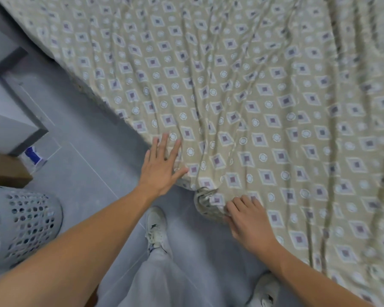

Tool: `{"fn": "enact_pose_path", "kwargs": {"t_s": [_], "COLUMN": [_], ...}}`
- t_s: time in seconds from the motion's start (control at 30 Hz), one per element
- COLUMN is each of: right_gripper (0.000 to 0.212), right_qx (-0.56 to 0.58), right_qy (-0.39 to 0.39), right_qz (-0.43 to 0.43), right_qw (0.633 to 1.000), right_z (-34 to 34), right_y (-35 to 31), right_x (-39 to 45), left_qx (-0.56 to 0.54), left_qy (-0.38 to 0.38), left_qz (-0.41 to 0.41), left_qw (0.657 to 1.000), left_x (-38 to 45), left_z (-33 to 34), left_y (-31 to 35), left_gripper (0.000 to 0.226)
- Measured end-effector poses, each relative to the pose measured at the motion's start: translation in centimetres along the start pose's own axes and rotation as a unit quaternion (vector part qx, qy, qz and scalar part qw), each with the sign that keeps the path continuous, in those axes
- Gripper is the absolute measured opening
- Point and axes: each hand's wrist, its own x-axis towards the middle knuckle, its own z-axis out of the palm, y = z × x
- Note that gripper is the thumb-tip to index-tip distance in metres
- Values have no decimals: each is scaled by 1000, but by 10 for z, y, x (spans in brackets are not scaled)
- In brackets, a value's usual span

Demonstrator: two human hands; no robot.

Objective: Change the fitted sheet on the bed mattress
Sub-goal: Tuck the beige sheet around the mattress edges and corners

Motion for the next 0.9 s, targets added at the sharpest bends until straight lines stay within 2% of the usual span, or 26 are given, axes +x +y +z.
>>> {"fn": "enact_pose_path", "kwargs": {"t_s": [0.1, 0.27, 0.37, 0.5, 0.6, 0.67, 0.8, 0.9], "right_gripper": [25, 36, 42, 27, 47, 47, 31, 27], "right_qx": [27, 49, 60, 23, 6, 17, 55, 68], "right_qy": [36, 15, 2, -6, -9, 10, 72, 92], "right_qz": [-17, -12, 17, 41, 67, 88, 133, 165], "right_qw": [999, 999, 998, 999, 998, 996, 987, 980], "right_z": [7, 9, 3, -6, 0, 9, 16, 19], "right_y": [6, 20, 30, 38, 41, 41, 29, 18], "right_x": [-6, -42, -67, -101, -122, -127, -134, -142], "left_qx": [19, 63, 60, 81, 122, 138, 124, 143], "left_qy": [-6, -19, -10, 57, 94, 126, 139, 117], "left_qz": [-3, -20, -37, 69, 119, 161, 243, 261], "left_qw": [1000, 998, 997, 993, 981, 969, 952, 948], "left_x": [0, -11, -22, -44, -41, -34, -28, -28], "left_z": [-3, -6, -8, 4, 11, 12, 11, 5], "left_y": [-4, -7, 16, 54, 63, 59, 39, 27], "left_gripper": [89, 102, 99, 75, 51, 40, 34, 36]}}
